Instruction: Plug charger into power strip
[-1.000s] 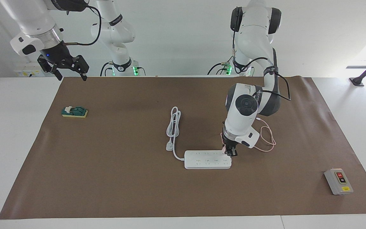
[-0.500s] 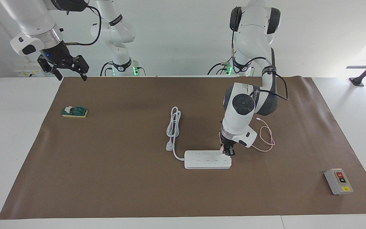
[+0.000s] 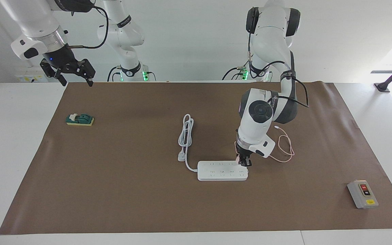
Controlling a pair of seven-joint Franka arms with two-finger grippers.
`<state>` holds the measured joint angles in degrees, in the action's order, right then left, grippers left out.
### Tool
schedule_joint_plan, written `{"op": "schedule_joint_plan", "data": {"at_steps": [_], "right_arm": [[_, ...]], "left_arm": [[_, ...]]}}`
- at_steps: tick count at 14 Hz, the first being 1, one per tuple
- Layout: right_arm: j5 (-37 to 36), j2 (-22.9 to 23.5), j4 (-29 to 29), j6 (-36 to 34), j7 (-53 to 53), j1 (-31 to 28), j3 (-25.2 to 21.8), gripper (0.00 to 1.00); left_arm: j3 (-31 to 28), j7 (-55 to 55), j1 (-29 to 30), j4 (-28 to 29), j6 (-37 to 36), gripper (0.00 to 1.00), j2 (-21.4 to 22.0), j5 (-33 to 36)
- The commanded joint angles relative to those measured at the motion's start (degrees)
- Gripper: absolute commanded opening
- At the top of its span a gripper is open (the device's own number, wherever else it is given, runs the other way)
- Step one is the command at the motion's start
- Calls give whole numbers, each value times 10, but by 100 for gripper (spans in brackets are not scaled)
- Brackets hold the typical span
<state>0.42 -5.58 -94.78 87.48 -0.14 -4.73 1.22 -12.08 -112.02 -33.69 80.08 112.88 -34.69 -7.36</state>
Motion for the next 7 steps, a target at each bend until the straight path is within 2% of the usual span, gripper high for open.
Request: {"op": "schedule_joint_plan", "data": {"at_steps": [1, 7], "right_arm": [[9, -13, -13, 4, 7, -5, 3, 100], [9, -13, -13, 4, 7, -5, 3, 100]], "left_arm": [[-6, -4, -6, 21, 10, 0, -5, 9], [-6, -1, -1, 5, 9, 0, -17, 9]]}}
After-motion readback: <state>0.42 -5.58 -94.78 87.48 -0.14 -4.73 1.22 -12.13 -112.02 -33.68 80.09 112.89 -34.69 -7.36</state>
